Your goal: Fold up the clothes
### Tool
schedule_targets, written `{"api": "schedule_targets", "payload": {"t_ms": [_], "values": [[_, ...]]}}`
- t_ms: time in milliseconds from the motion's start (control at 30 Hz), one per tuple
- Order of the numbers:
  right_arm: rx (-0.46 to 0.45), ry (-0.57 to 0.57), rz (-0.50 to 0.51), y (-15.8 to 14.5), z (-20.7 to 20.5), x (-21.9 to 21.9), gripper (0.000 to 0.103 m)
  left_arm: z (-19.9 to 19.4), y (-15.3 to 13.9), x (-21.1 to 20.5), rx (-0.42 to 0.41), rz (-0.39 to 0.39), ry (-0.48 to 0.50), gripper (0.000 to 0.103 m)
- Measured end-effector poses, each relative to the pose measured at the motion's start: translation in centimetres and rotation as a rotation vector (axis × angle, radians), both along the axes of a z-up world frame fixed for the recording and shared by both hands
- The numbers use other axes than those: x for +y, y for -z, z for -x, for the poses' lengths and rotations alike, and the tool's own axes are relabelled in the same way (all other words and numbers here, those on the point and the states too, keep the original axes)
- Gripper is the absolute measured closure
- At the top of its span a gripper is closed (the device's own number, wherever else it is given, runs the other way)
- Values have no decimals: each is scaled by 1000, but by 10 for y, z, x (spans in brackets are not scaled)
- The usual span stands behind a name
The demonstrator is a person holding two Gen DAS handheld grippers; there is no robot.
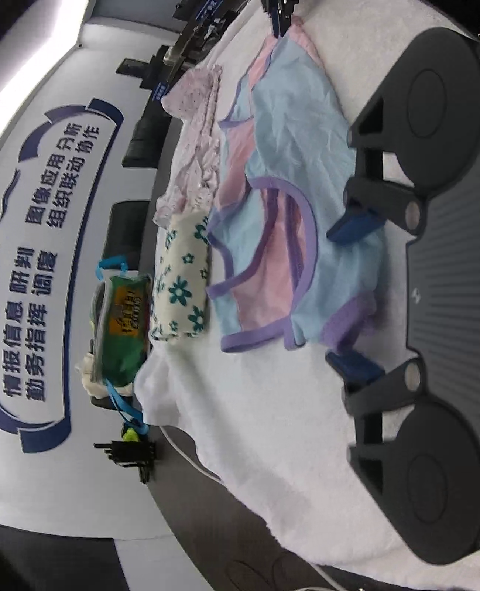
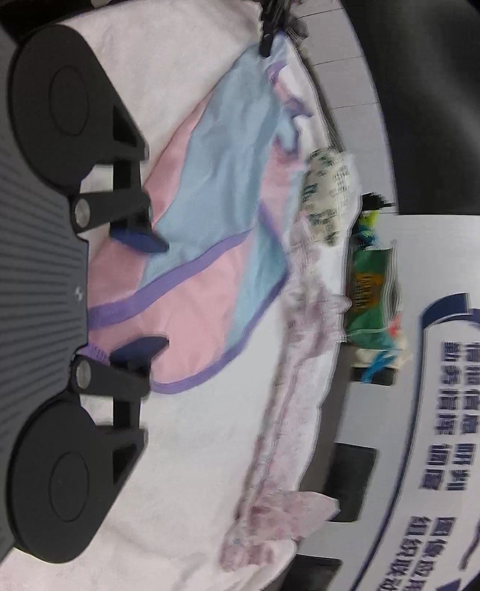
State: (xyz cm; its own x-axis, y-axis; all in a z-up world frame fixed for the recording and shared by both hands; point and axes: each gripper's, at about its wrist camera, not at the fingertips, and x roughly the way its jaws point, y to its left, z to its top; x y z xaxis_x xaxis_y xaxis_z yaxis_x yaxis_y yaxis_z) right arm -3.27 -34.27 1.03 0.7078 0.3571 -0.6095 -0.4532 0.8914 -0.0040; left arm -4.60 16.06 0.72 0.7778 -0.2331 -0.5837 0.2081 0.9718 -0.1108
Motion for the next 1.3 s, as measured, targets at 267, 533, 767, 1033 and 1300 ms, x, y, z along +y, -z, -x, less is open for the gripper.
{"api": "schedule_targets", "payload": {"t_ms": [267,533,767,1033,1300], "values": [[-5,-48,38,-11,34,-12,101,-9,-5,15,24,20,-17,84],[-25,-48,44,-15,49,-14,95,-10,-11,9,4,-21,-20,68],[-100,-114,47,-21,44,2,87,30,-23,-8,-161,-75,152,41],[3,-143,65,-4,31,4,94,21,-2,-33,-111,-198,237,43],[-67,-61,119,-19,57,-6,74,29,-3,-16,-125,-175,171,50]]}}
